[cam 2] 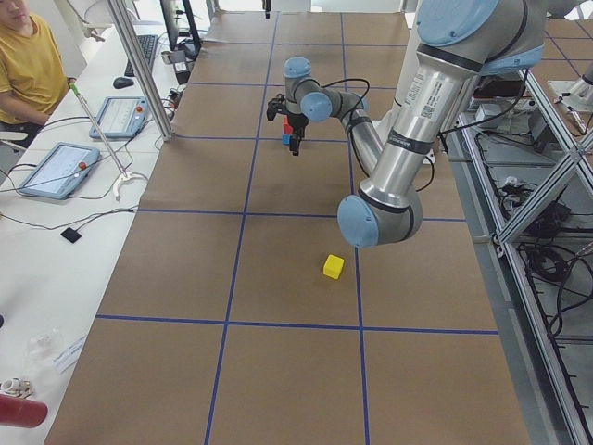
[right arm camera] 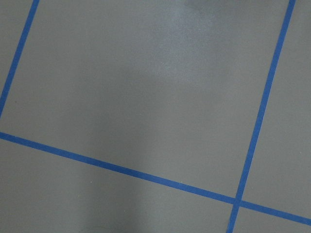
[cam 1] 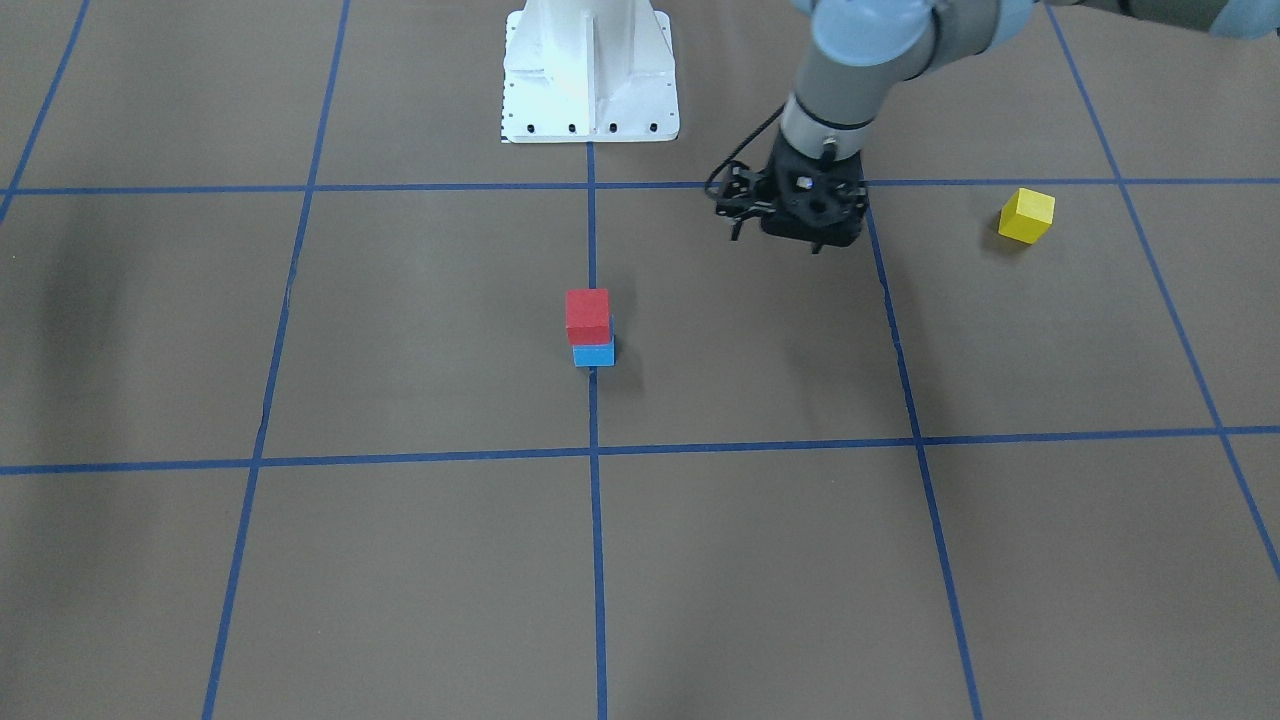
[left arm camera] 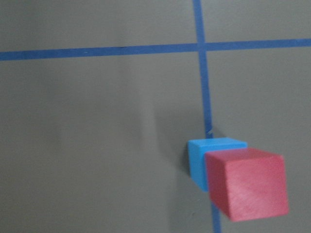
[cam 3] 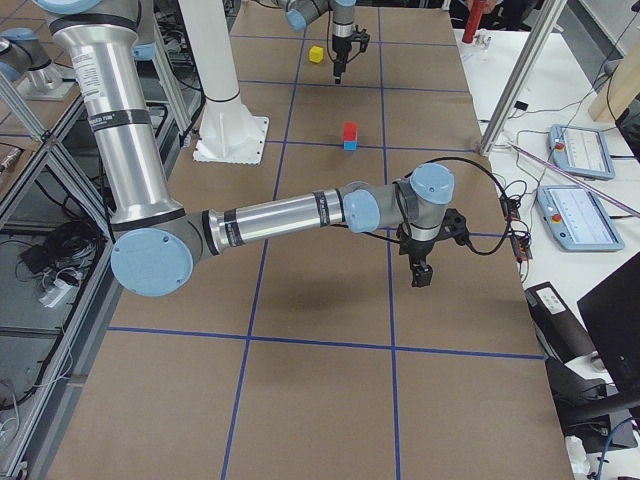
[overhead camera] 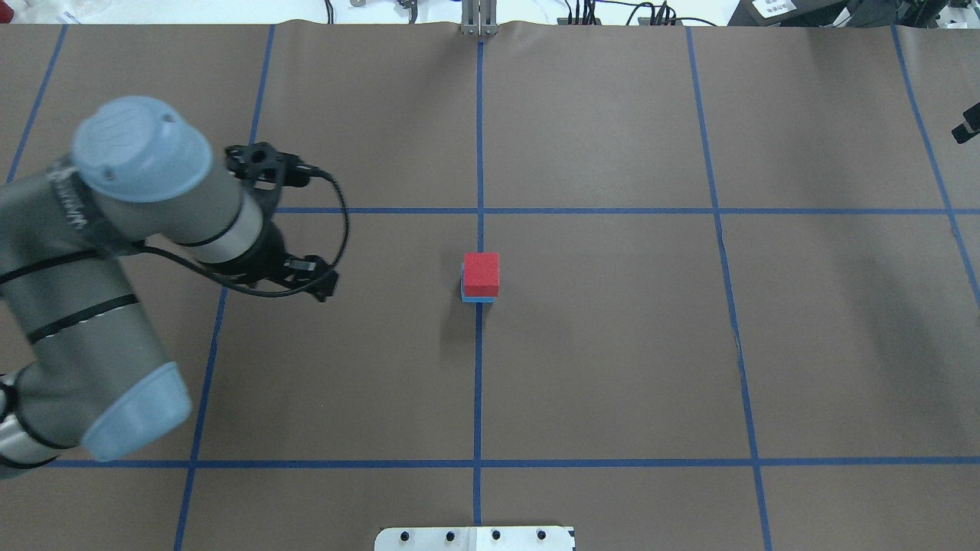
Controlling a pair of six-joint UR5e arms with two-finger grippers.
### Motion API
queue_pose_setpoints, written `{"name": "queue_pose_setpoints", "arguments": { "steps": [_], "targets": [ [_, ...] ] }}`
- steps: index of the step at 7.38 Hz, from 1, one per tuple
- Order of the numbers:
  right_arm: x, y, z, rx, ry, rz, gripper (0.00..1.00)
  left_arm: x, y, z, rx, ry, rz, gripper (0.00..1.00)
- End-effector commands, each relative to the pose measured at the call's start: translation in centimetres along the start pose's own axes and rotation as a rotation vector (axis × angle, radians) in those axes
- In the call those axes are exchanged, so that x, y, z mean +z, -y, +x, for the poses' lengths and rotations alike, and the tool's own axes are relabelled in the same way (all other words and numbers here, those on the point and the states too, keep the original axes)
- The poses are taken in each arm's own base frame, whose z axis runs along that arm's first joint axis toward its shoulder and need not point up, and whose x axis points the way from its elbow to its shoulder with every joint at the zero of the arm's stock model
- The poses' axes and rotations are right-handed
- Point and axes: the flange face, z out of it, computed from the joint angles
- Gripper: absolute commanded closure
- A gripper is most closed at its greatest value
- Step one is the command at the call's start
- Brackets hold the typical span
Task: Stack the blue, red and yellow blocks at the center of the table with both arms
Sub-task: 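Move the left gripper away toward the yellow cube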
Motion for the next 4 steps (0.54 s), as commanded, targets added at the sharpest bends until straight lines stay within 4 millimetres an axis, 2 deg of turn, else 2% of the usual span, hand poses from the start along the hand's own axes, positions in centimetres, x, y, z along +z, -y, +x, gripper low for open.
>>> {"name": "queue_pose_setpoints", "arguments": {
  "steps": [1,2,4],
  "targets": [
    [0.3,-0.1,0.1,0.002,-0.001,-0.005,0.0,-1.0,-5.5,-14.0,0.124,0.105,-0.027,0.01],
    [0.2,-0.1,0.2,0.004,-0.001,-0.004,0.0,-0.2,-8.6,-19.8,0.181,0.089,-0.036,0.01],
    [0.2,-0.1,0.1,0.001,-0.001,-0.004,0.0,2.2,-15.5,-27.9,0.219,0.024,-0.01,0.0]
  ]
}}
